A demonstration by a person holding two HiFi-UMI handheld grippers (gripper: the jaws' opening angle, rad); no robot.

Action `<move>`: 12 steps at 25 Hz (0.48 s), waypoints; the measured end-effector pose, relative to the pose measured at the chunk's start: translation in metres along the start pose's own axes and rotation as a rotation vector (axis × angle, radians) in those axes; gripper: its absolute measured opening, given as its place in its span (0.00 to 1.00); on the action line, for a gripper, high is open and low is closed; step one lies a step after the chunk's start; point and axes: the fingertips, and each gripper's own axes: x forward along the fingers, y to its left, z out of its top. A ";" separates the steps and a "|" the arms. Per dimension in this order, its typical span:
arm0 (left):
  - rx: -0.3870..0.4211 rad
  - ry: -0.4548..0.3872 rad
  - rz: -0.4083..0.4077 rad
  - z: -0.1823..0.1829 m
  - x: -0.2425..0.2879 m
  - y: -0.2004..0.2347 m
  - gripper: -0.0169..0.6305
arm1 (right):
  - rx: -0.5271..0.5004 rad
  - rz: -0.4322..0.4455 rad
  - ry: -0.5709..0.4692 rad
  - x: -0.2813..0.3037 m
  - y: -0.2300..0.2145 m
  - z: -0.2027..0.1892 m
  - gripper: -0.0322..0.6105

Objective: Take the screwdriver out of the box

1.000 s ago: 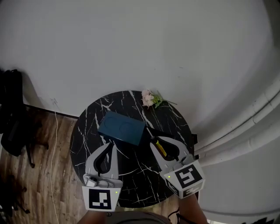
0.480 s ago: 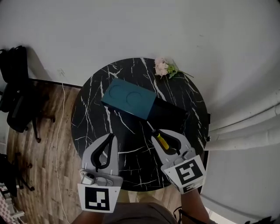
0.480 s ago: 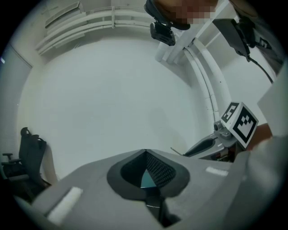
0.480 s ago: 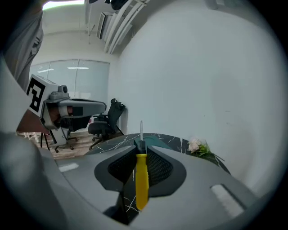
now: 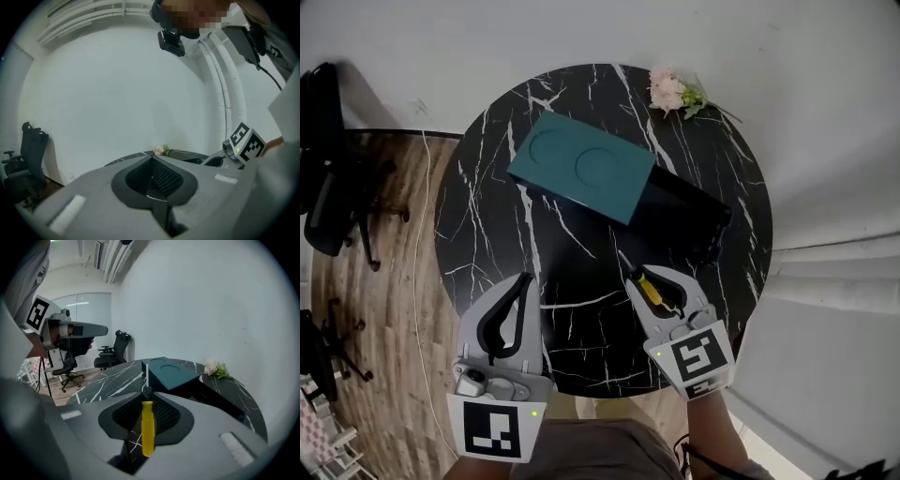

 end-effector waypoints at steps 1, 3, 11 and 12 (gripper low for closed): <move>-0.003 0.008 0.001 -0.003 0.002 0.003 0.03 | -0.001 0.003 0.016 0.005 0.000 -0.005 0.20; -0.009 0.023 0.007 -0.009 0.006 0.010 0.03 | 0.000 0.009 0.040 0.015 0.002 -0.013 0.20; -0.019 0.071 0.000 -0.033 0.026 0.026 0.03 | 0.040 0.005 0.131 0.049 -0.002 -0.045 0.20; -0.022 0.078 -0.003 -0.035 0.029 0.027 0.03 | 0.045 0.006 0.138 0.052 -0.003 -0.047 0.20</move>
